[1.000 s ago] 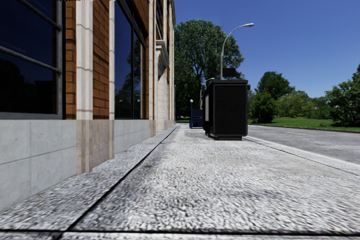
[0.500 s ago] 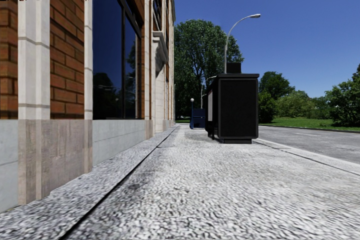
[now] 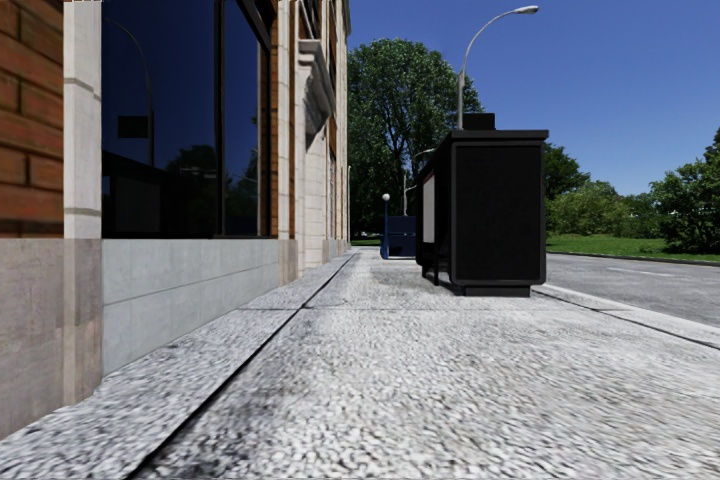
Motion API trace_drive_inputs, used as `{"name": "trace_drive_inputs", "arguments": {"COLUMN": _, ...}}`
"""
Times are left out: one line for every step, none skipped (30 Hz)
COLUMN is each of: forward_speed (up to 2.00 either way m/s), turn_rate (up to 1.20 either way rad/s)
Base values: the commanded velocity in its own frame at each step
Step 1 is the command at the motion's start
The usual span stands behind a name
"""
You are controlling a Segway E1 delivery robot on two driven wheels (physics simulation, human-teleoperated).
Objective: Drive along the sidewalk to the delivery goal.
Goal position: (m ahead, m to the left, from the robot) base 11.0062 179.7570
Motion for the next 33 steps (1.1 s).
{"name": "trace_drive_inputs", "arguments": {"forward_speed": 1.95, "turn_rate": 0.0}}
{"name": "trace_drive_inputs", "arguments": {"forward_speed": 1.95, "turn_rate": 0.0}}
{"name": "trace_drive_inputs", "arguments": {"forward_speed": 1.95, "turn_rate": 0.0}}
{"name": "trace_drive_inputs", "arguments": {"forward_speed": 1.95, "turn_rate": 0.0}}
{"name": "trace_drive_inputs", "arguments": {"forward_speed": 1.95, "turn_rate": 0.0}}
{"name": "trace_drive_inputs", "arguments": {"forward_speed": 1.95, "turn_rate": 0.0}}
{"name": "trace_drive_inputs", "arguments": {"forward_speed": 1.95, "turn_rate": 0.0}}
{"name": "trace_drive_inputs", "arguments": {"forward_speed": 1.95, "turn_rate": 0.0}}
{"name": "trace_drive_inputs", "arguments": {"forward_speed": 1.95, "turn_rate": 0.0}}
{"name": "trace_drive_inputs", "arguments": {"forward_speed": 1.95, "turn_rate": 0.0}}
{"name": "trace_drive_inputs", "arguments": {"forward_speed": 1.95, "turn_rate": 0.0}}
{"name": "trace_drive_inputs", "arguments": {"forward_speed": 1.95, "turn_rate": 0.0}}
{"name": "trace_drive_inputs", "arguments": {"forward_speed": 1.95, "turn_rate": 0.0}}
{"name": "trace_drive_inputs", "arguments": {"forward_speed": 1.95, "turn_rate": 0.0}}
{"name": "trace_drive_inputs", "arguments": {"forward_speed": 1.95, "turn_rate": 0.0}}
{"name": "trace_drive_inputs", "arguments": {"forward_speed": 1.95, "turn_rate": 0.0}}
{"name": "trace_drive_inputs", "arguments": {"forward_speed": 1.95, "turn_rate": 0.0}}
{"name": "trace_drive_inputs", "arguments": {"forward_speed": 1.95, "turn_rate": 0.0}}
{"name": "trace_drive_inputs", "arguments": {"forward_speed": 1.95, "turn_rate": 0.0}}
{"name": "trace_drive_inputs", "arguments": {"forward_speed": 1.95, "turn_rate": 0.0}}
{"name": "trace_drive_inputs", "arguments": {"forward_speed": 1.95, "turn_rate": 0.0}}
{"name": "trace_drive_inputs", "arguments": {"forward_speed": 1.95, "turn_rate": 0.0}}
{"name": "trace_drive_inputs", "arguments": {"forward_speed": 1.95, "turn_rate": 0.0}}
{"name": "trace_drive_inputs", "arguments": {"forward_speed": 1.95, "turn_rate": 0.0}}
{"name": "trace_drive_inputs", "arguments": {"forward_speed": 1.95, "turn_rate": 0.0}}
{"name": "trace_drive_inputs", "arguments": {"forward_speed": 1.95, "turn_rate": 0.0}}
{"name": "trace_drive_inputs", "arguments": {"forward_speed": 1.95, "turn_rate": 0.0}}
{"name": "trace_drive_inputs", "arguments": {"forward_speed": 1.95, "turn_rate": 0.0}}
{"name": "trace_drive_inputs", "arguments": {"forward_speed": 1.95, "turn_rate": 0.0}}
{"name": "trace_drive_inputs", "arguments": {"forward_speed": 1.95, "turn_rate": 0.0}}
{"name": "trace_drive_inputs", "arguments": {"forward_speed": 1.95, "turn_rate": 0.0}}
{"name": "trace_drive_inputs", "arguments": {"forward_speed": 1.95, "turn_rate": 0.0}}
{"name": "trace_drive_inputs", "arguments": {"forward_speed": 1.95, "turn_rate": 0.0}}
